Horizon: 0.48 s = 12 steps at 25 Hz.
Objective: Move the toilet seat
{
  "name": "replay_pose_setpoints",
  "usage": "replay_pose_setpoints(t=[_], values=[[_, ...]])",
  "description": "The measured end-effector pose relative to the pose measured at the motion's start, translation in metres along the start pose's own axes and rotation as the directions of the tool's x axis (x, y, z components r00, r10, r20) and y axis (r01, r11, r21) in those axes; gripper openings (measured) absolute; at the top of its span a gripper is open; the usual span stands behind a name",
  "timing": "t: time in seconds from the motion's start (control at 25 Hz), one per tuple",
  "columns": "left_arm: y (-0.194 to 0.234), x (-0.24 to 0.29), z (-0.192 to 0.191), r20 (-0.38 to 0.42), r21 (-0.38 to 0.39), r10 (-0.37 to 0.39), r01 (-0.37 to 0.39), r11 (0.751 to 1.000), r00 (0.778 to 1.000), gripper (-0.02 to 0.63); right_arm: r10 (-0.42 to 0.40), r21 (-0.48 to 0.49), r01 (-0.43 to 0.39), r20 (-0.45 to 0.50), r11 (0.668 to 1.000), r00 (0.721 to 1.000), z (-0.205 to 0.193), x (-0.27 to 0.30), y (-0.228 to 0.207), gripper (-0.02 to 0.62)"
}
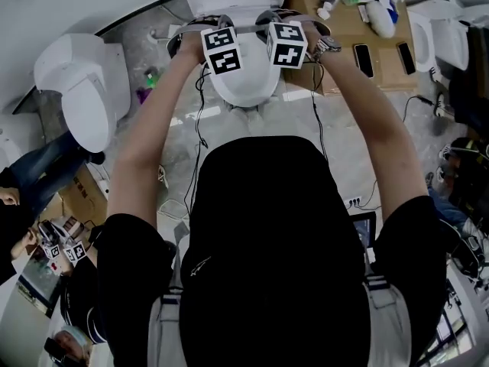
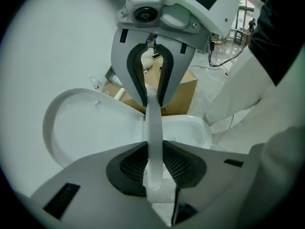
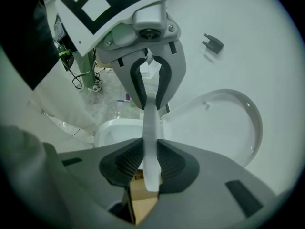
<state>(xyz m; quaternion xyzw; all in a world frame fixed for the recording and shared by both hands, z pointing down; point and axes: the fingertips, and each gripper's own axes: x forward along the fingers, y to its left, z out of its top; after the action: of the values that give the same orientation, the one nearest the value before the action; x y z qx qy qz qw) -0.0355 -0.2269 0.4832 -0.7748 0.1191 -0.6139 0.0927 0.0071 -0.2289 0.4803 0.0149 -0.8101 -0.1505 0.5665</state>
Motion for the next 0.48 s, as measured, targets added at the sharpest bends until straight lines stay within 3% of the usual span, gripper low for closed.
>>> replay_pose_setpoints(t=[0.48], values=[[0.042,-0.009,-0.006,-0.051,-0.014,0.033,-0.033,0.999,0.998,0.100,-0.008,0.006,0.008,0.025,1.000,1.000,0.008,-0.006,-0.045,0.097]])
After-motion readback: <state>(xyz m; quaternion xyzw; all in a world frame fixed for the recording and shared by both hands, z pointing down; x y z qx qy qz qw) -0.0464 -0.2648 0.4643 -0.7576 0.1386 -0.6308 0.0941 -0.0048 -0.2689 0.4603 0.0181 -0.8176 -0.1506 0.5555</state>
